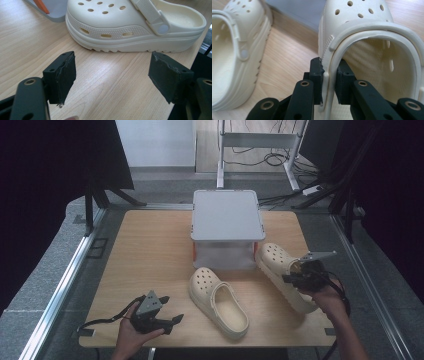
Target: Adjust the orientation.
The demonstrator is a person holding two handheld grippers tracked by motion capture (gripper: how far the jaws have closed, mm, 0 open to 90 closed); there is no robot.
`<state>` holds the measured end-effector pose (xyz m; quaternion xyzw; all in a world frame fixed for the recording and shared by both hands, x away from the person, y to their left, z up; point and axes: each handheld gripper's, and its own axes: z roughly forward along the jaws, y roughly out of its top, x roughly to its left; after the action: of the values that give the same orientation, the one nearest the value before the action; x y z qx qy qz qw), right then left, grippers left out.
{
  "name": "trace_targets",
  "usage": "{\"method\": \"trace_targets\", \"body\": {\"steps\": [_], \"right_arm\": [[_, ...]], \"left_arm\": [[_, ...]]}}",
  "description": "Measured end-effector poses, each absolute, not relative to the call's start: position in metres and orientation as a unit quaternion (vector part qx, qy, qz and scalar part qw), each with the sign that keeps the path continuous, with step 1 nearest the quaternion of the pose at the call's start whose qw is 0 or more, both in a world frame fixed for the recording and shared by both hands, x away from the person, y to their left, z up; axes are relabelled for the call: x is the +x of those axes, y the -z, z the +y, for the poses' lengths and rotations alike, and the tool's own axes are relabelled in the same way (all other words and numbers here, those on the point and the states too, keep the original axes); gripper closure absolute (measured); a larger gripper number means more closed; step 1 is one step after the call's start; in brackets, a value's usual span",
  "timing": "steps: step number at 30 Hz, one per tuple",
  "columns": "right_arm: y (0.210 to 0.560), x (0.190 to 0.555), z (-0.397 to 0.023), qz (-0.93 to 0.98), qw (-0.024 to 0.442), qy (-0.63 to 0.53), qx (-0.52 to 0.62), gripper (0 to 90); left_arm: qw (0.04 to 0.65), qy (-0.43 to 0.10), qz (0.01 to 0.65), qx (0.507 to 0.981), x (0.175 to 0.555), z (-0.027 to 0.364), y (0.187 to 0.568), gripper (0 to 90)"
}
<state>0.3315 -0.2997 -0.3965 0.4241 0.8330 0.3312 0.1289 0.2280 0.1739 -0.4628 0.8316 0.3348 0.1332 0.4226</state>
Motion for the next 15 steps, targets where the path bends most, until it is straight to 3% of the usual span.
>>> {"method": "trace_targets", "body": {"steps": [15], "right_arm": [[0.41,0.323,-0.255,0.851,0.095,-0.342,0.386,78.3]], "left_arm": [[0.422,-0.131,0.335,0.833,0.228,0.173,0.464,22.5]]}}
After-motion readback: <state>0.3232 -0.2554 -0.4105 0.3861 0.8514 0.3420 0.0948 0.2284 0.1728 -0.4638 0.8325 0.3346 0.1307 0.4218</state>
